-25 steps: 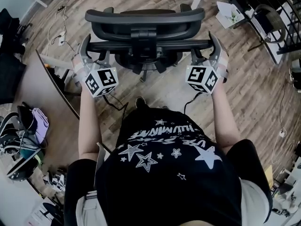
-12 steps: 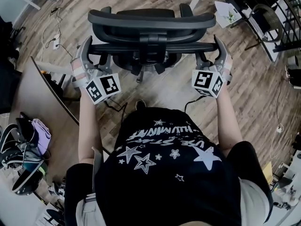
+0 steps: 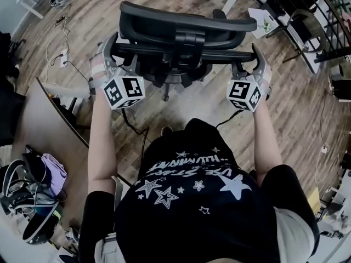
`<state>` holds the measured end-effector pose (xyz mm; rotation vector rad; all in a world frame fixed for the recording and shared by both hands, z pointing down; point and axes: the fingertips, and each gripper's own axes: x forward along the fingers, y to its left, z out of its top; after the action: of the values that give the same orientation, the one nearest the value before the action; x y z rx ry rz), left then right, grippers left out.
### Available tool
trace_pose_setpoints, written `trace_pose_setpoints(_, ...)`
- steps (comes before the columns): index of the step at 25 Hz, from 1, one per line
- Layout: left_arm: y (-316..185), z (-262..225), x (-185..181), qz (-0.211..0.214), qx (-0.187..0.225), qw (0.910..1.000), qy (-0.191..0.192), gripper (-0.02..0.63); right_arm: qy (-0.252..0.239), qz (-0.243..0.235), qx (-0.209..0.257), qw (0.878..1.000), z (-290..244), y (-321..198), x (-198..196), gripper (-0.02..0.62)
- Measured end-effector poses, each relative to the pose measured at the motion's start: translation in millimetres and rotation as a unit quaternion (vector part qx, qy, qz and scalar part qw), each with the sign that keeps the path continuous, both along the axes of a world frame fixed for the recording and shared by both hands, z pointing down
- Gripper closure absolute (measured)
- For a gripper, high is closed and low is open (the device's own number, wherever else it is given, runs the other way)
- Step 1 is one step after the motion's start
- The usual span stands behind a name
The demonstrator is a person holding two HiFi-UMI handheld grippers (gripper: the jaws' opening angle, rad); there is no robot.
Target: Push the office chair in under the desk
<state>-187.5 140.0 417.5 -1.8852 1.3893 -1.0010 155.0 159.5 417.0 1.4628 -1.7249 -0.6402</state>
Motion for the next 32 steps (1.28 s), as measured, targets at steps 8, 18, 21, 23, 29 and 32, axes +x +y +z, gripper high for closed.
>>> trace_pose_setpoints(8,-65.7,1.5,3.5,0.007,-0.012,0.9994,-0.032,0.262,-0.003,0.005,0.010,1.000,-1.3,-57.3,4.1,0.281)
trace_pose_setpoints(18,-163.0,6.9,8.9,-0.023,-0.020,0.9986,-0.043,0.255,0.008,-0.020,0.028,0.999,-0.7,-153.8,12.0,0.281)
trace_pose_setpoints(21,-195.9,7.3,11.1,-0.033,-0.028,0.9979,-0.048,0.253,0.012,-0.030,0.034,0.999,-0.3,-182.2,14.5,0.281)
trace_pose_setpoints(23,-217.3,9.2,13.6,-0.042,-0.034,0.9971,-0.053,0.232,0.015,-0.035,0.032,0.999,-1.0,-200.7,16.9,0.281)
trace_pose_setpoints(29,-260.2,14.3,11.3,-0.059,-0.039,0.9956,-0.061,0.221,0.017,-0.045,0.030,0.998,2.0,-240.2,16.1,0.291)
trace_pose_setpoints(32,-277.3,14.1,10.9,-0.062,-0.040,0.9952,-0.065,0.221,0.014,-0.046,0.028,0.998,0.1,-259.2,16.3,0.291)
